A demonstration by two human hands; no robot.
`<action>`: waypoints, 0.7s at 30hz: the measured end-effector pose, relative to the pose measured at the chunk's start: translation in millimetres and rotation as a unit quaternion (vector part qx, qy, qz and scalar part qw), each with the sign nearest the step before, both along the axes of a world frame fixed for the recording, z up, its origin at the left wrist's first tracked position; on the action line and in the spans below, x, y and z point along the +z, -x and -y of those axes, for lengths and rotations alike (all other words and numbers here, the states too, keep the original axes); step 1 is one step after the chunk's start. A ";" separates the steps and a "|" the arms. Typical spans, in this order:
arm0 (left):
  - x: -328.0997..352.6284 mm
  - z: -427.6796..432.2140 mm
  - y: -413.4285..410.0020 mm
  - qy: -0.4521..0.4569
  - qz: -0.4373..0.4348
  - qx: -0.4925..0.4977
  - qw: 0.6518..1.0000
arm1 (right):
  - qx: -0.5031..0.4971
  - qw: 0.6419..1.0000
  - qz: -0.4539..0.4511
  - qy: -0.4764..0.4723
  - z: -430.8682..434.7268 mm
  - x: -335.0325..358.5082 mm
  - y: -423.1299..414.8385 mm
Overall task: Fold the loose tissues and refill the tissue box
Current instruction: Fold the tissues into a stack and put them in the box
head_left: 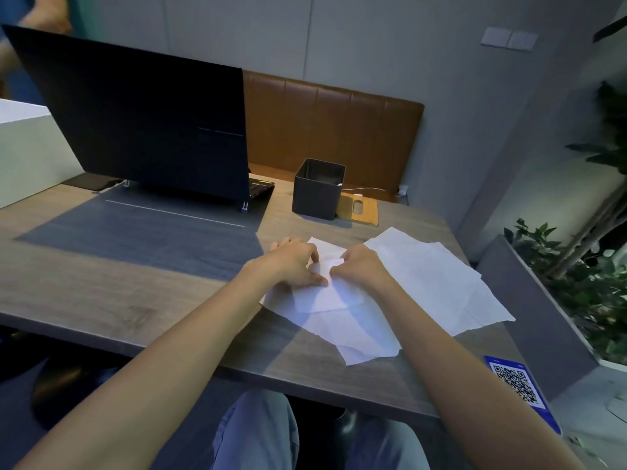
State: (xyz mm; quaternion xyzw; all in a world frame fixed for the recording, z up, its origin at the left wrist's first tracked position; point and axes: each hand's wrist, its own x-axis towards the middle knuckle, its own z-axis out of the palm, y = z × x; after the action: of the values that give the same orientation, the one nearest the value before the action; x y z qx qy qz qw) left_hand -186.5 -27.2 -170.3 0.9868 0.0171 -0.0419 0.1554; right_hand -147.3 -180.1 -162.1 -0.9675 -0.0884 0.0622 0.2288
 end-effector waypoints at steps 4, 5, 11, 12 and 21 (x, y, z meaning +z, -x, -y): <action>0.0 -4.1 -4.8 0.040 0.003 -0.003 0.999 | 0.015 0.998 0.017 -0.063 0.0 3.5 -3.6; 0.0 -4.7 -5.4 0.070 0.011 -0.001 0.998 | 0.025 0.996 0.026 -0.081 1.3 6.5 -3.9; 20.1 -4.2 -1.3 0.287 0.087 -0.001 0.954 | 0.086 0.972 0.076 -0.204 12.8 33.2 -5.6; 25.9 -2.8 0.5 0.317 0.095 0.001 0.944 | 0.088 0.967 0.085 -0.225 15.7 38.1 -7.5; 53.8 9.9 7.0 0.432 0.100 0.005 0.896 | 0.143 0.937 0.043 -0.316 39.2 51.3 -17.2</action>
State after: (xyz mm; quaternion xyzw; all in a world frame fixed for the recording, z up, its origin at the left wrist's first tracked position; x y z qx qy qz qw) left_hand -193.5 -37.1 -116.5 0.8212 -0.0136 0.0549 0.5679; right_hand -130.1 -219.3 -110.8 -0.8239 -0.2508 0.0209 0.5078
